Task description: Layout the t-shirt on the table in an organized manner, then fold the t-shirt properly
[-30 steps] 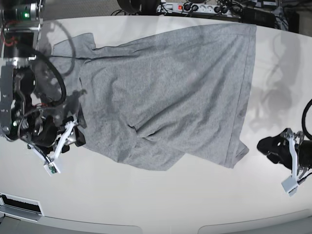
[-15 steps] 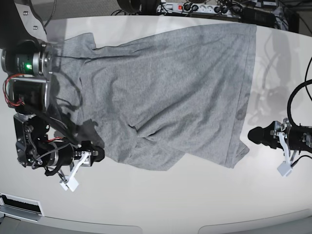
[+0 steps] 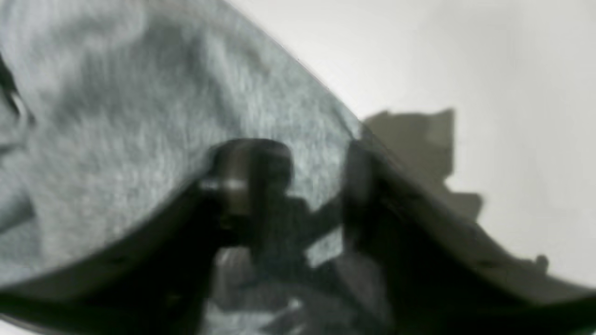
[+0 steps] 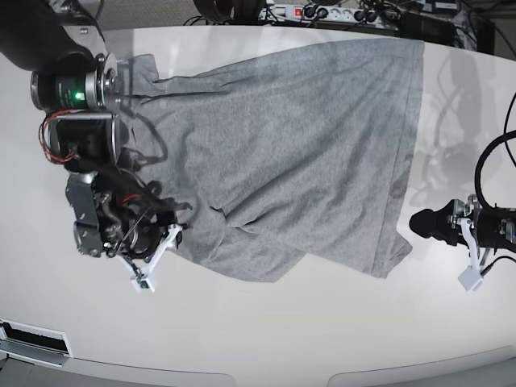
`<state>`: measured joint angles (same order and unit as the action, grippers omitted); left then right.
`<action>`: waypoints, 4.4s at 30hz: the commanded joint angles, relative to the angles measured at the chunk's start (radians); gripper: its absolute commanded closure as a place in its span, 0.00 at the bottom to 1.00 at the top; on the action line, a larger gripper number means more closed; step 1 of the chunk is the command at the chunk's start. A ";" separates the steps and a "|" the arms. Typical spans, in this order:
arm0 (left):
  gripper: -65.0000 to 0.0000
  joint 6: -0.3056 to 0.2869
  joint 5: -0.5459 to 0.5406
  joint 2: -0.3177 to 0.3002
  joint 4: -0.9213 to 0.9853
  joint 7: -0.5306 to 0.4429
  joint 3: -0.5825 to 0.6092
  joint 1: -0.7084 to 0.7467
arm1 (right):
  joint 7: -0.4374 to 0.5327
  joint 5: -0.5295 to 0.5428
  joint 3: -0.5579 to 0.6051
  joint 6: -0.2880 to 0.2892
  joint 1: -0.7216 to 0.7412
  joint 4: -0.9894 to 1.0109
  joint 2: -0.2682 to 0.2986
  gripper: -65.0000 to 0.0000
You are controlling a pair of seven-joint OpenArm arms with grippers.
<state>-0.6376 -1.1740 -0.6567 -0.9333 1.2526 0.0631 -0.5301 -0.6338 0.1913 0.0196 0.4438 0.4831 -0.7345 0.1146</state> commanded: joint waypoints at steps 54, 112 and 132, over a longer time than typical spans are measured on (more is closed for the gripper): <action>0.45 -0.028 -0.027 -0.013 -0.013 -0.022 -0.011 -0.033 | -0.335 0.149 0.045 0.131 -0.695 -1.445 0.232 0.29; 0.45 -0.028 -0.012 -0.013 -0.013 -0.023 -0.011 -0.032 | -0.471 0.483 0.046 0.253 -0.173 -0.817 0.130 1.00; 0.45 -0.027 -0.011 -0.013 -0.013 -0.016 -0.011 -0.032 | -0.225 -0.070 0.169 -0.247 0.042 -0.816 0.163 0.62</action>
<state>-0.6632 -1.1664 -0.6510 -0.9340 1.2484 0.0631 -0.5323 -0.8860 0.1349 0.2005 0.2054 0.4824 -1.5322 0.2619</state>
